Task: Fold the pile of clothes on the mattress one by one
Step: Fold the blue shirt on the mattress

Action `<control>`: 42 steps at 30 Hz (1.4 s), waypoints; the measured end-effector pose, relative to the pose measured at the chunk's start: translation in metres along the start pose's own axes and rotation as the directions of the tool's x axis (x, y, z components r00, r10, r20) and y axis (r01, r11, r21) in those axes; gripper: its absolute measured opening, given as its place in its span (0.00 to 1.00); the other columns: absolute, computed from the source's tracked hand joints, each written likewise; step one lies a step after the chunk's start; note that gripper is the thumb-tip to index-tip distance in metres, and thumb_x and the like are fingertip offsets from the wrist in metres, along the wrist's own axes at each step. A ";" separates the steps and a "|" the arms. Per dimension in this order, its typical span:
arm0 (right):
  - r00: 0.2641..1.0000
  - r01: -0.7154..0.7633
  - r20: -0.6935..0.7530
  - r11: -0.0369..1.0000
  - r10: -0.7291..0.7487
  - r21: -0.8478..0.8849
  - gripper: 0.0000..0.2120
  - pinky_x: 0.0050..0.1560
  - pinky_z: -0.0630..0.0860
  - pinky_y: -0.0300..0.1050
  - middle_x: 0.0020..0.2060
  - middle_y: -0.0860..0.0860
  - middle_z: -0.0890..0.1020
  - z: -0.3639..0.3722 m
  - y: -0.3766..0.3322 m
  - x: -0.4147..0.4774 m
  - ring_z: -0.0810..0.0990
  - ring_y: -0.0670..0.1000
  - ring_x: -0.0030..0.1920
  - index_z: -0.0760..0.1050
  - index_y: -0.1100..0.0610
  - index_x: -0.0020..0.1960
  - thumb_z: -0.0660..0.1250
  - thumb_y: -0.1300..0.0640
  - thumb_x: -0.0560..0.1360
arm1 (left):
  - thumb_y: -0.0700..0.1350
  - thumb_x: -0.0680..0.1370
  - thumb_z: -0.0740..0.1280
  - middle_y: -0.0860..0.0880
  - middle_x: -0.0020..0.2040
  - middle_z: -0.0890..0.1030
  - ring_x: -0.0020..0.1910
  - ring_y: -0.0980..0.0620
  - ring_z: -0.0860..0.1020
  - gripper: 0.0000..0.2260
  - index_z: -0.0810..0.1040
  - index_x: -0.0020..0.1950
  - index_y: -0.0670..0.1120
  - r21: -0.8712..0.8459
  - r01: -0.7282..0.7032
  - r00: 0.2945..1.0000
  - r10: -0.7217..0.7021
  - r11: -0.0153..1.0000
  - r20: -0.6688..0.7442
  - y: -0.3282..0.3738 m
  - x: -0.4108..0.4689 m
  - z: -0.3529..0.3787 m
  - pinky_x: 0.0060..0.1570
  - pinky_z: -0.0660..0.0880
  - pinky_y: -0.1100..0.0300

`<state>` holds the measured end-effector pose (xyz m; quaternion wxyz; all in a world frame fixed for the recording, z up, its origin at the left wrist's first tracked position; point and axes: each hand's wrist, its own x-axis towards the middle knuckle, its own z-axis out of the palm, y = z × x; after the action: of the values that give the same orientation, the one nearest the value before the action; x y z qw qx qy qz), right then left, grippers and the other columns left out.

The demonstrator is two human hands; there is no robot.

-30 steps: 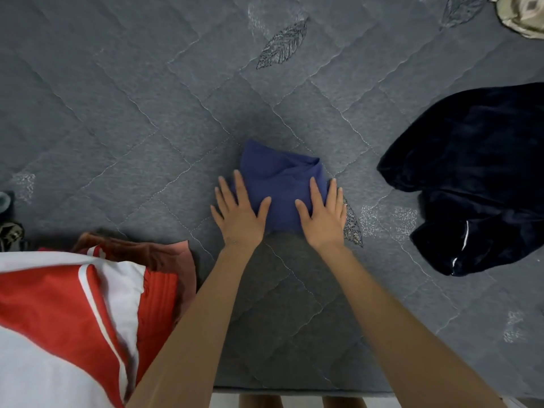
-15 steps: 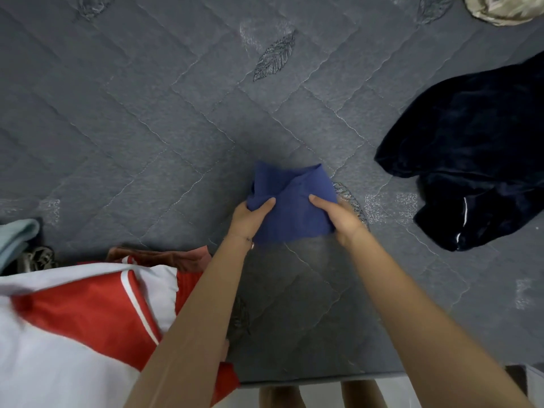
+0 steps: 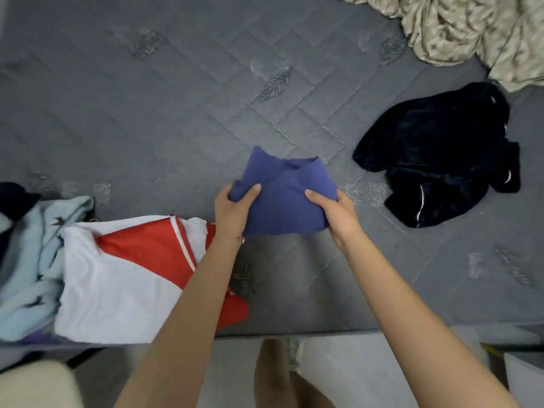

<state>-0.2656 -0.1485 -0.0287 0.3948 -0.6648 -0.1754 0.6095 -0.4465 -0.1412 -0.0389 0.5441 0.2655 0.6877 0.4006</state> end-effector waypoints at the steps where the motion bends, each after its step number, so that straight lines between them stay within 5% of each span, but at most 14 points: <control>1: 1.000 0.011 0.017 1.000 -0.012 0.009 0.11 0.46 0.80 0.41 0.49 0.52 0.84 0.004 0.001 -0.012 0.83 0.50 0.47 0.78 0.57 0.52 0.74 0.62 0.71 | 0.42 0.75 0.72 0.51 0.39 0.79 0.34 0.61 0.78 0.08 0.75 0.40 0.45 -0.008 -0.022 0.999 0.022 1.000 -0.027 0.004 -0.011 -0.010 0.33 0.73 0.68; 4: 0.997 0.019 0.073 0.999 -0.021 0.026 0.12 0.44 0.79 0.42 0.49 0.52 0.85 0.023 0.009 -0.047 0.83 0.50 0.48 0.78 0.58 0.55 0.73 0.61 0.72 | 0.46 0.73 0.75 0.45 0.39 0.78 0.39 0.49 0.76 0.12 0.73 0.38 0.45 -0.009 -0.047 0.994 0.046 0.999 -0.102 0.009 -0.037 -0.047 0.41 0.73 0.54; 7: 0.993 0.015 0.113 1.000 -0.017 0.016 0.09 0.40 0.78 0.38 0.47 0.50 0.84 0.049 0.023 -0.078 0.83 0.46 0.44 0.78 0.55 0.52 0.73 0.59 0.72 | 0.44 0.74 0.73 0.45 0.40 0.79 0.42 0.47 0.78 0.11 0.73 0.37 0.45 -0.011 -0.049 0.991 0.047 0.999 -0.121 0.012 -0.057 -0.089 0.43 0.75 0.51; 12: 0.984 0.007 0.179 0.999 0.000 -0.037 0.04 0.34 0.76 0.32 0.44 0.46 0.82 0.104 0.051 -0.117 0.81 0.42 0.41 0.77 0.52 0.48 0.71 0.55 0.75 | 0.47 0.75 0.73 0.49 0.41 0.81 0.43 0.47 0.80 0.08 0.76 0.40 0.46 0.020 -0.016 0.983 0.020 1.000 -0.182 0.010 -0.069 -0.166 0.44 0.78 0.52; 17: 0.979 0.021 0.206 0.994 0.001 -0.106 0.03 0.41 0.80 0.38 0.43 0.46 0.84 0.161 0.092 -0.145 0.83 0.45 0.42 0.78 0.52 0.46 0.71 0.54 0.75 | 0.47 0.75 0.72 0.51 0.38 0.80 0.38 0.53 0.79 0.10 0.74 0.38 0.47 0.026 0.006 0.975 0.000 1.000 -0.223 -0.005 -0.068 -0.242 0.38 0.77 0.59; 22: 0.990 0.043 0.140 0.977 -0.014 -0.207 0.09 0.46 0.78 0.48 0.43 0.52 0.83 0.205 0.124 -0.147 0.82 0.52 0.44 0.78 0.57 0.45 0.72 0.52 0.74 | 0.47 0.75 0.72 0.50 0.39 0.79 0.40 0.50 0.78 0.11 0.73 0.38 0.46 0.073 0.031 0.975 -0.014 0.997 -0.222 -0.023 -0.049 -0.292 0.40 0.76 0.57; 26: 0.998 0.051 0.053 0.945 -0.036 -0.324 0.11 0.38 0.74 0.40 0.36 0.50 0.80 0.220 0.151 -0.135 0.77 0.50 0.38 0.75 0.58 0.40 0.73 0.52 0.73 | 0.47 0.75 0.73 0.50 0.34 0.74 0.37 0.49 0.73 0.16 0.68 0.33 0.46 0.217 0.025 0.974 0.025 0.976 -0.224 -0.044 -0.027 -0.308 0.37 0.70 0.57; 30: 0.993 0.102 0.000 0.882 -0.115 -0.460 0.13 0.35 0.70 0.38 0.34 0.50 0.77 0.222 0.171 -0.127 0.74 0.50 0.37 0.73 0.58 0.38 0.73 0.51 0.72 | 0.49 0.74 0.72 0.52 0.32 0.72 0.32 0.55 0.70 0.15 0.69 0.34 0.46 0.398 -0.012 0.972 0.104 0.917 -0.209 -0.068 -0.017 -0.311 0.38 0.64 0.59; 32: 0.987 0.138 -0.002 0.843 -0.163 -0.520 0.16 0.37 0.71 0.42 0.36 0.55 0.79 0.223 0.176 -0.127 0.74 0.52 0.38 0.74 0.63 0.41 0.73 0.50 0.72 | 0.49 0.75 0.72 0.52 0.41 0.77 0.40 0.53 0.73 0.10 0.76 0.46 0.43 0.464 -0.033 0.968 0.144 0.885 -0.207 -0.073 -0.016 -0.310 0.41 0.66 0.61; 36: 0.964 0.196 0.003 0.705 -0.265 -0.682 0.19 0.42 0.69 0.48 0.40 0.57 0.77 0.225 0.177 -0.131 0.75 0.57 0.43 0.72 0.62 0.41 0.73 0.46 0.70 | 0.48 0.77 0.70 0.49 0.54 0.77 0.53 0.47 0.76 0.17 0.73 0.61 0.41 0.539 -0.139 0.942 0.279 0.830 -0.186 -0.072 -0.020 -0.312 0.50 0.72 0.57; 42: 0.923 0.226 0.059 0.411 -0.380 -0.883 0.30 0.63 0.64 0.52 0.65 0.56 0.70 0.207 0.135 -0.158 0.67 0.58 0.64 0.67 0.57 0.69 0.67 0.41 0.74 | 0.49 0.78 0.63 0.37 0.68 0.71 0.68 0.37 0.69 0.21 0.73 0.67 0.39 0.806 -0.339 0.851 0.523 0.485 0.043 -0.046 -0.045 -0.310 0.64 0.68 0.44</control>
<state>-0.5268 -0.2819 -0.0110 0.1136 -0.7722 -0.5493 0.2985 -0.7287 -0.2833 -0.0269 0.1756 0.5981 0.7548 0.2044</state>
